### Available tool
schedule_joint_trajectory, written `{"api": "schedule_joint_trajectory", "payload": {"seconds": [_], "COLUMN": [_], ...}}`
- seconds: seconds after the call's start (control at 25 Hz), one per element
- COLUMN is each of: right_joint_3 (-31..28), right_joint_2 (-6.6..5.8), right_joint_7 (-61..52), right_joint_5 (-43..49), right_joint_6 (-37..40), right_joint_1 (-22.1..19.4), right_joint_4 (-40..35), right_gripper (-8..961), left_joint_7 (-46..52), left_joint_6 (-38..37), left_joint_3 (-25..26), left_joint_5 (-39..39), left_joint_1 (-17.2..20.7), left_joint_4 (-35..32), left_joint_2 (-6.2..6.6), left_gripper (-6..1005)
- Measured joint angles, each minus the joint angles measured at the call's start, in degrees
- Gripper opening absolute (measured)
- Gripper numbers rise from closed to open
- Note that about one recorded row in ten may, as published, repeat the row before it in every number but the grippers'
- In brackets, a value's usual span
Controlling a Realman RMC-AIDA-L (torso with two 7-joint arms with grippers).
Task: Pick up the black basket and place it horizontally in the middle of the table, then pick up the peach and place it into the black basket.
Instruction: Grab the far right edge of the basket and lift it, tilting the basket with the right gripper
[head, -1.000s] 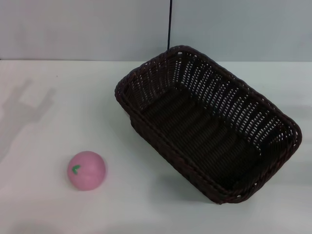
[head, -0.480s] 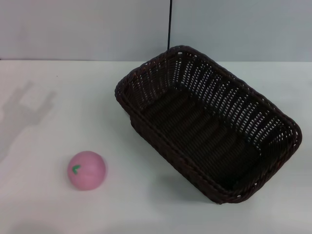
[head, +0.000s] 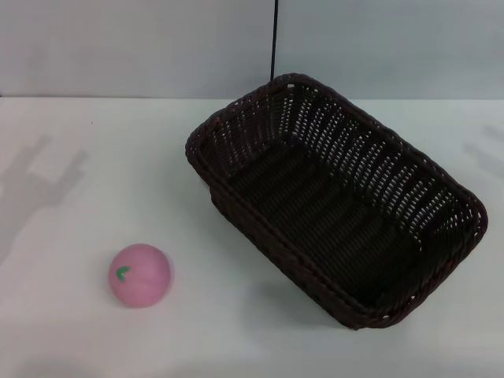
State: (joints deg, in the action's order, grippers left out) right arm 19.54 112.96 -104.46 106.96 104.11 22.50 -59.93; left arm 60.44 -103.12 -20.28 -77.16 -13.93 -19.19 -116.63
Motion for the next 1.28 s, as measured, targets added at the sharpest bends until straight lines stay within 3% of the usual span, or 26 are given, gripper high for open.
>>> {"api": "schedule_joint_trajectory", "payload": {"seconds": [0.08,0.32,0.4,0.44,0.64,0.84,1.28], "right_joint_3": [1.43,5.93,7.22,8.36,11.66,17.94,20.61], "right_joint_2": [-0.23,-2.63,-3.46,-4.32,-5.41,-5.43,-4.51], "right_joint_7": [-3.90,-13.69,-15.56,-16.73,-17.70,-18.25,-17.72], "right_joint_5": [2.39,15.05,20.19,26.59,35.46,41.45,41.71], "right_joint_6": [-0.53,0.42,1.46,2.21,2.83,2.54,-0.57], "right_joint_1": [1.06,7.67,10.27,13.52,18.81,22.15,22.59], "right_joint_4": [-2.68,-4.93,-5.04,-4.47,-1.57,1.74,6.18], "right_gripper": [589,748,758,763,788,785,785], "left_joint_7": [-0.05,-0.14,-0.14,-0.14,-0.66,-1.61,-2.80], "left_joint_6": [0.20,0.78,1.07,1.22,2.00,2.38,2.50], "left_joint_3": [-0.02,-0.03,-0.02,-0.05,-0.11,-0.11,-0.07], "left_joint_5": [0.00,0.00,0.00,-0.02,-1.12,-1.70,-2.11], "left_joint_1": [0.11,0.21,0.19,0.18,0.25,0.42,0.57], "left_joint_4": [0.25,0.41,0.46,0.48,0.59,1.46,2.85], "left_joint_2": [-0.03,-0.19,-0.32,-0.41,-0.82,-1.10,-1.10], "left_gripper": [798,797,797,797,797,796,796]}}
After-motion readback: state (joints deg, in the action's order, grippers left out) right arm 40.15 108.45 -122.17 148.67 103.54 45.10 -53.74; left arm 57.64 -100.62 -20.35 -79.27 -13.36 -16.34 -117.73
